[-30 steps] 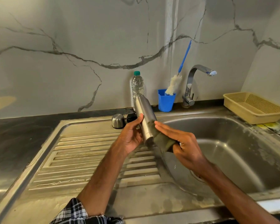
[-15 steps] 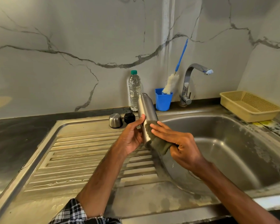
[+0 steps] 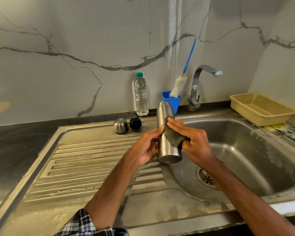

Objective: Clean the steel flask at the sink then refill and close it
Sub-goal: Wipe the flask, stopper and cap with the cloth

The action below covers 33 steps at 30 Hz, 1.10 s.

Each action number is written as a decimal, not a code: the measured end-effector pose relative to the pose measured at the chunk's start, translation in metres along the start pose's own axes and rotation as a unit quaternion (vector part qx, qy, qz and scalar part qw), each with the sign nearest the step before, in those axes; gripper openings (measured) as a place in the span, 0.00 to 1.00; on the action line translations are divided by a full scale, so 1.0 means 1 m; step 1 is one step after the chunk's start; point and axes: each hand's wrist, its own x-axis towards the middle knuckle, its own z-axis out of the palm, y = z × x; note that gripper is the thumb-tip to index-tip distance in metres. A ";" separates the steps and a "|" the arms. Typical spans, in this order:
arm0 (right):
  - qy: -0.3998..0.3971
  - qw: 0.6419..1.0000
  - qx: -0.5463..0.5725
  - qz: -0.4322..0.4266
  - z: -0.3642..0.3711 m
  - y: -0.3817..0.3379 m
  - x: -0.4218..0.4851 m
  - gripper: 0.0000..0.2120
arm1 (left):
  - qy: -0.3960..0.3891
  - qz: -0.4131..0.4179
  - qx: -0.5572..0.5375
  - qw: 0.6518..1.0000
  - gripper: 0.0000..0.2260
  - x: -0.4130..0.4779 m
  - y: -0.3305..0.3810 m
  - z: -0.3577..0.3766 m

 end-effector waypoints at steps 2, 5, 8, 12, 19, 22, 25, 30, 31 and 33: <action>0.033 0.999 0.003 0.042 -0.002 0.002 0.002 0.36 | -0.017 -0.003 0.019 1.000 0.26 0.000 -0.002 0.004; 0.004 1.000 0.010 -0.016 -0.001 0.000 -0.004 0.35 | -0.047 0.006 0.009 0.999 0.29 0.000 -0.001 0.004; 0.029 0.999 0.003 -0.013 -0.010 0.009 0.002 0.33 | -0.082 0.013 0.029 0.996 0.32 -0.003 0.002 0.005; 0.074 0.996 -0.025 0.030 -0.016 0.012 0.005 0.34 | -0.112 0.002 0.040 0.993 0.31 -0.007 -0.001 0.010; 0.112 0.990 -0.052 0.064 -0.023 0.022 0.011 0.34 | -0.153 -0.020 0.032 0.988 0.29 -0.009 -0.002 0.014; 0.117 0.990 -0.064 0.053 -0.026 0.020 0.006 0.34 | -0.139 -0.025 0.032 0.989 0.27 -0.010 -0.003 0.019; 0.057 0.997 -0.051 -0.026 -0.022 0.013 0.001 0.31 | -0.127 -0.024 0.004 0.992 0.27 -0.013 0.001 0.020; 0.118 0.989 -0.038 0.075 -0.029 0.013 0.009 0.36 | -0.152 -0.043 -0.010 0.987 0.29 -0.015 -0.001 0.013; 0.130 0.986 -0.040 0.102 -0.032 0.012 0.009 0.36 | -0.160 -0.047 -0.003 0.986 0.28 -0.014 -0.001 0.013; 0.127 0.980 -0.043 0.151 -0.034 0.010 0.008 0.37 | -0.158 -0.046 0.010 0.986 0.29 -0.013 -0.001 0.014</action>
